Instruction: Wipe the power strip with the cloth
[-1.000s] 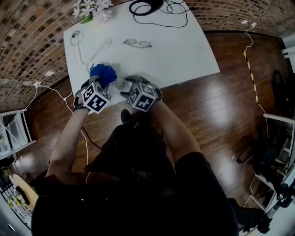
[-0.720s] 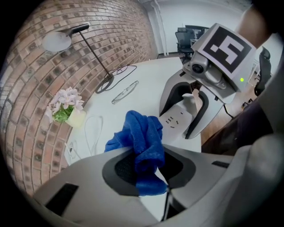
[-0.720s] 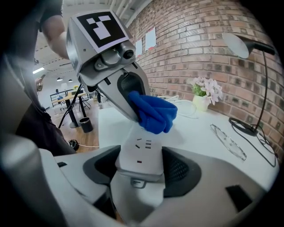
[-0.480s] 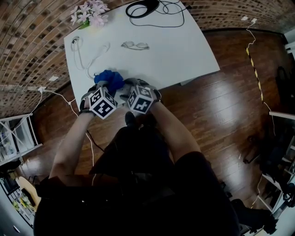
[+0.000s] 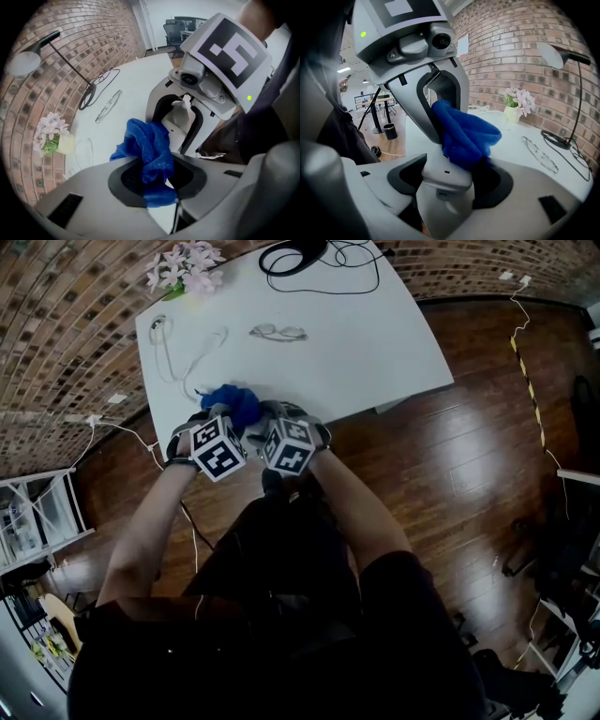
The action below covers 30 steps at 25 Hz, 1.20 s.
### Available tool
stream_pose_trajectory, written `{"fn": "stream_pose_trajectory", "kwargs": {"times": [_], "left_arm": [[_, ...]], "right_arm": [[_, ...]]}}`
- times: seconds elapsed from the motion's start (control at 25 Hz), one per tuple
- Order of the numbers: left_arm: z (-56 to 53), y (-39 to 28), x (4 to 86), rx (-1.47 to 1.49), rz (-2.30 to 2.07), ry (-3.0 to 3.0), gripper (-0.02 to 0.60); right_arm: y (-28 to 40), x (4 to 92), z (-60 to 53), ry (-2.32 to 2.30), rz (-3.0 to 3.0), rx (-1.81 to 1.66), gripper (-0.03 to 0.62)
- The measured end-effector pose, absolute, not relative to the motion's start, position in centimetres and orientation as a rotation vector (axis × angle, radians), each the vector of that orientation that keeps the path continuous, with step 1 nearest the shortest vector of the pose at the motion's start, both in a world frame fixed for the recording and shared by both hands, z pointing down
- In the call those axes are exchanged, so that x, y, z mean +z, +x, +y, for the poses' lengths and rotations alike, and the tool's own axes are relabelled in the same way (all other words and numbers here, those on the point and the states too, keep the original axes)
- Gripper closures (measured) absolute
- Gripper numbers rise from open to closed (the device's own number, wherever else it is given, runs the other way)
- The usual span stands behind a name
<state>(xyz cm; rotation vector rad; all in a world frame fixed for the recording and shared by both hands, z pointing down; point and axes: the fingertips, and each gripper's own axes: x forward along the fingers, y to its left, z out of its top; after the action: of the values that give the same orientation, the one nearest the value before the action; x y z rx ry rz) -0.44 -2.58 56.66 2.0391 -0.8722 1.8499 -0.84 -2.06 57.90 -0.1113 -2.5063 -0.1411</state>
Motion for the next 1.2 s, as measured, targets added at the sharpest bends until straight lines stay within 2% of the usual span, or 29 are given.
{"fn": "stream_pose_trajectory", "kwargs": {"times": [0.32, 0.64, 0.72, 0.92, 1.2], "left_arm": [[-2.1, 3.0, 56.3, 1.834, -0.704, 2.084, 0.474], [-2.0, 5.2, 55.8, 1.690, -0.672, 2.105, 0.483], [-2.3, 5.1, 55.4, 1.603, -0.715, 2.108, 0.485], [-2.8, 5.5, 55.3, 1.106, -0.709, 2.059, 0.483], [-2.9, 5.7, 55.0, 1.001, -0.761, 2.078, 0.480]], "right_arm": [[-0.8, 57.7, -1.8, -0.142, -2.525, -0.163, 0.290], [-0.5, 58.1, -1.8, -0.152, -2.525, -0.185, 0.289], [-0.5, 57.8, -1.8, -0.149, -2.529, -0.184, 0.289], [-0.6, 57.6, -1.7, -0.162, -2.529, -0.156, 0.284], [-0.4, 57.7, -1.5, -0.145, -2.525, -0.168, 0.284]]}}
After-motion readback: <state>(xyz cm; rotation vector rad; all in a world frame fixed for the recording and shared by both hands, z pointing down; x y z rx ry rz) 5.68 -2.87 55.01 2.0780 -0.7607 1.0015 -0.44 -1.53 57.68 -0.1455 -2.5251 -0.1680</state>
